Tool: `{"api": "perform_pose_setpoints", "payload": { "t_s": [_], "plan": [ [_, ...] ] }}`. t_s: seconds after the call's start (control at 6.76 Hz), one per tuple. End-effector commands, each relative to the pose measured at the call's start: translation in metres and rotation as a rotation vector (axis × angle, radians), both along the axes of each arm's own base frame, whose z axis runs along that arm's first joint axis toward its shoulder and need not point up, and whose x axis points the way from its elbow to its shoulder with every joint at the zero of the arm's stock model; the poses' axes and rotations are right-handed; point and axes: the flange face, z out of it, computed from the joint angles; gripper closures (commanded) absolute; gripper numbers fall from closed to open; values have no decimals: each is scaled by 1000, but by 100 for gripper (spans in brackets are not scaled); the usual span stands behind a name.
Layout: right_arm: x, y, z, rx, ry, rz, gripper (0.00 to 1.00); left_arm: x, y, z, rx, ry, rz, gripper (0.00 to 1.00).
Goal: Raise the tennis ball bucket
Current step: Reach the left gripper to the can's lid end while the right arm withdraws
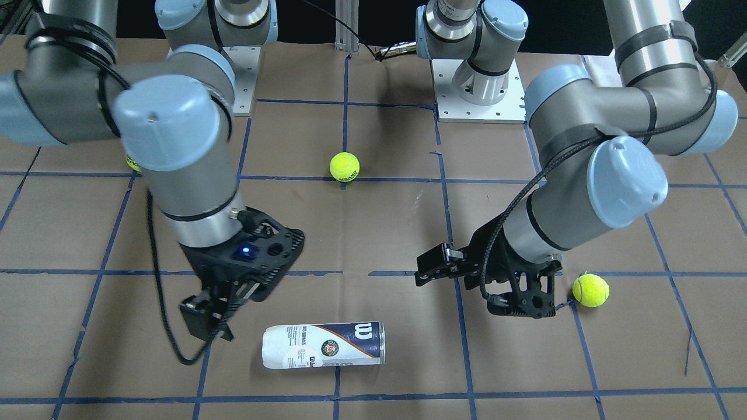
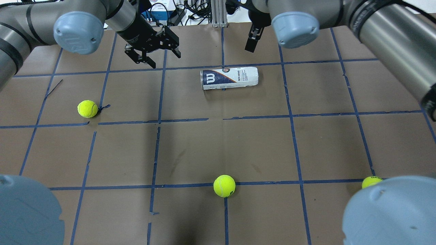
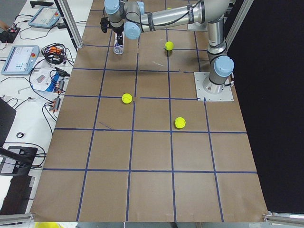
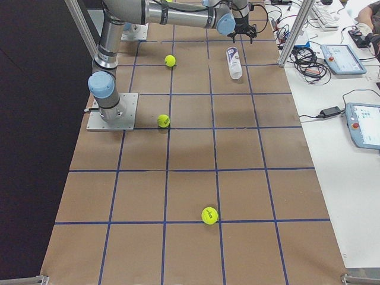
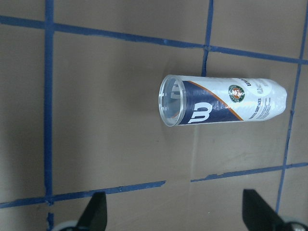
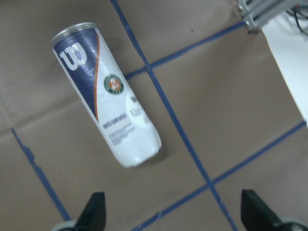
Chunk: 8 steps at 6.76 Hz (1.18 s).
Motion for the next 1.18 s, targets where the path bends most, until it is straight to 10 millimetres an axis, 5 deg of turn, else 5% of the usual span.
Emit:
{"api": "perform_pose_setpoints", "payload": {
  "t_s": [0.0,0.44,1.03],
  "plan": [
    [-78,23,20,196,-33,-414,0,-10,-27,-65,-23,122,-1,0],
    [-84,71,24,332,-31,-745,0,-22,-42,-113,-28,235,-1,0],
    [-81,77,24,337,-31,-1019,0,-43,-41,-157,-13,331,-18,11]
  ]
}}
